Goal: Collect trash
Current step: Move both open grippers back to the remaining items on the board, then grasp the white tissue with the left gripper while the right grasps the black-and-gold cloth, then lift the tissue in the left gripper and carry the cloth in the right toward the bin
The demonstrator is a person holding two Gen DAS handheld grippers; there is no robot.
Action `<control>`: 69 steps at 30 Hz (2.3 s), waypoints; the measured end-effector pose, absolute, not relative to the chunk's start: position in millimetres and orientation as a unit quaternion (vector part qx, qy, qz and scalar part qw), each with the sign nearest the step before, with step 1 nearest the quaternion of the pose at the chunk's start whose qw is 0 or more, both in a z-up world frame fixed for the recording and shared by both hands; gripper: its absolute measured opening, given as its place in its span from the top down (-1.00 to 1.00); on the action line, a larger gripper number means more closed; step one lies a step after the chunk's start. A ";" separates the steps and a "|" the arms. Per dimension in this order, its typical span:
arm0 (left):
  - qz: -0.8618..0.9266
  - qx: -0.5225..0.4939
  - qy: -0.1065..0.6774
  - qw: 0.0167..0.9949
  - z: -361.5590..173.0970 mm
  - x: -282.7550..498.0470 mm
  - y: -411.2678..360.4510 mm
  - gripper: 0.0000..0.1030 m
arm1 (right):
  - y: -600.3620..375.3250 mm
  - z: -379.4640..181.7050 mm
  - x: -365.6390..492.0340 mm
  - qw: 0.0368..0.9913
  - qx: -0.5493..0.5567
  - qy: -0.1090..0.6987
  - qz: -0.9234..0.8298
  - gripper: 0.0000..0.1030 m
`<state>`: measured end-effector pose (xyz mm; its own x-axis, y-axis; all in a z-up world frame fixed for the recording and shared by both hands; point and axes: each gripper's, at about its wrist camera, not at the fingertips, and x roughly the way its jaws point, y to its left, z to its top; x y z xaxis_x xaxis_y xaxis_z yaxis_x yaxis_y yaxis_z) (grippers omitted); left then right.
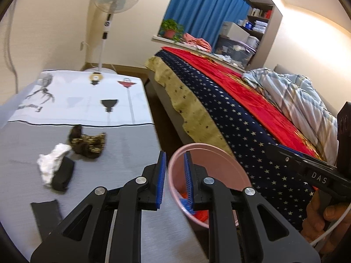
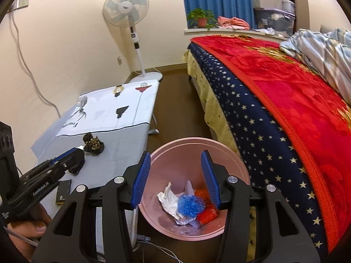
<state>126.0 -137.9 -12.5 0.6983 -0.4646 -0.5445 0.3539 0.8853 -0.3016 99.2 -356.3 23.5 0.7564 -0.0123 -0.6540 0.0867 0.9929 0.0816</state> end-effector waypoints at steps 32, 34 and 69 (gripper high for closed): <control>-0.009 -0.114 0.351 0.929 -60.7 154.3 10.1 0.68 | -213.3 -32.2 201.4 0.923 0.044 0.366 0.114 0.32; -0.004 -0.112 0.356 0.928 -66.1 159.1 11.2 0.65 | -210.4 -40.2 209.4 0.919 0.046 0.374 0.114 0.32; -0.001 -0.115 0.400 0.909 -96.5 196.2 13.1 0.68 | -178.7 -89.1 257.1 0.898 0.038 0.413 0.147 0.95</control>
<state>196.2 13.1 -96.5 0.6795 -0.0931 -0.7277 -0.0906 0.9737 -0.2091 257.1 -178.7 -89.1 0.6161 0.2953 -0.7302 -0.2333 0.9539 0.1888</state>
